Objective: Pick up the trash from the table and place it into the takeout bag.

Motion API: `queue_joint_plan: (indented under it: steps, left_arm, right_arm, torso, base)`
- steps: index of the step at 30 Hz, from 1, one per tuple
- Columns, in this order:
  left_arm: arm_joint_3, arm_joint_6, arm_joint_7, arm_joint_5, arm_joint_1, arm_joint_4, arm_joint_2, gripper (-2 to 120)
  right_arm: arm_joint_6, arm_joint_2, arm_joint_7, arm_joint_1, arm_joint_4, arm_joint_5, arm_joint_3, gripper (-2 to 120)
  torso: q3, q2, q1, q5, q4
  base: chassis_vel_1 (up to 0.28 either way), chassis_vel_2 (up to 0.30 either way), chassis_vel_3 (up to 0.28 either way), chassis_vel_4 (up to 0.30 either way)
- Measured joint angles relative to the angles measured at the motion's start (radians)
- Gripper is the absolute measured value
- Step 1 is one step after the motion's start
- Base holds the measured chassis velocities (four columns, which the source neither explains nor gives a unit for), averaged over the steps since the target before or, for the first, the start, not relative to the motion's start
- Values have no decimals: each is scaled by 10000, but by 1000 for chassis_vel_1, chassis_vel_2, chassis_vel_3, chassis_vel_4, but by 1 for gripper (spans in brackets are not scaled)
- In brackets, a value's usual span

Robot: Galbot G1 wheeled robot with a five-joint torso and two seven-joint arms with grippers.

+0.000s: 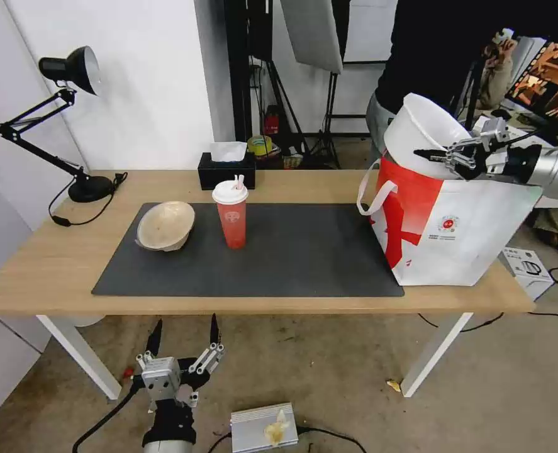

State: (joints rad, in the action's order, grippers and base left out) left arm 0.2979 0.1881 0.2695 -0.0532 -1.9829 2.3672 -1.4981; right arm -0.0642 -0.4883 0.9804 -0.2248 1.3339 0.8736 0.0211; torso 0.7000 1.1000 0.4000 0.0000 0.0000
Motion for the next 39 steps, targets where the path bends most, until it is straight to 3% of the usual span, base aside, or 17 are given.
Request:
queue_joint_plan:
  steps: [18, 23, 25, 26, 31, 33, 35, 37, 39]
  left_arm:
    - [-51, 70, 12, -272, -190, 87, -174, 100]
    - [-187, 92, 26, -283, -280, 140, -214, 100]
    - [-194, 94, 26, -288, -285, 144, -214, 100]
    - [-201, 97, 27, -296, -290, 152, -214, 100]
    - [-203, 99, 28, -301, -288, 169, -204, 100]
    - [-220, 100, 27, -305, -274, 180, -203, 100]
    - [-223, 100, 28, -308, -273, 180, -203, 100]
    - [-234, 101, 27, -325, -269, 181, -205, 100]
    - [-234, 100, 27, -328, -269, 182, -205, 100]
  right_arm:
    - [-30, 221, -677, -535, 766, 767, -369, 2]
    - [10, 461, -680, -552, 972, 725, -385, 22]
    - [11, 488, -680, -565, 987, 720, -390, 23]
    - [12, 546, -679, -632, 1047, 717, -436, 32]
    - [13, 658, -679, -736, 1117, 691, -497, 46]
    - [15, 720, -672, -739, 1128, 591, -503, 59]
    - [15, 727, -666, -734, 1129, 570, -501, 60]
    - [19, 763, -642, -674, 1134, 490, -413, 72]
    - [20, 763, -637, -655, 1134, 463, -391, 75]
  torso:
    - [0, 0, 0, 0, 1]
    - [0, 0, 0, 0, -1]
    - [0, 0, 0, 0, 0]
    - [0, 0, 0, 0, 0]
    - [0, 1, -1, 0, -1]
    - [-1, 0, 0, 0, 0]
    - [0, 0, -1, 0, -1]
    - [0, 0, 0, 0, 0]
    - [0, 1, -1, 0, 0]
  base:
    - [0, 0, 0, 0]
    - [0, 0, 0, 0]
    - [0, 0, 0, 0]
    - [0, 0, 0, 0]
    - [0, 0, 0, 0]
    - [0, 0, 0, 0]
    - [0, 0, 0, 0]
    - [0, 0, 0, 0]
    - [0, 0, 0, 0]
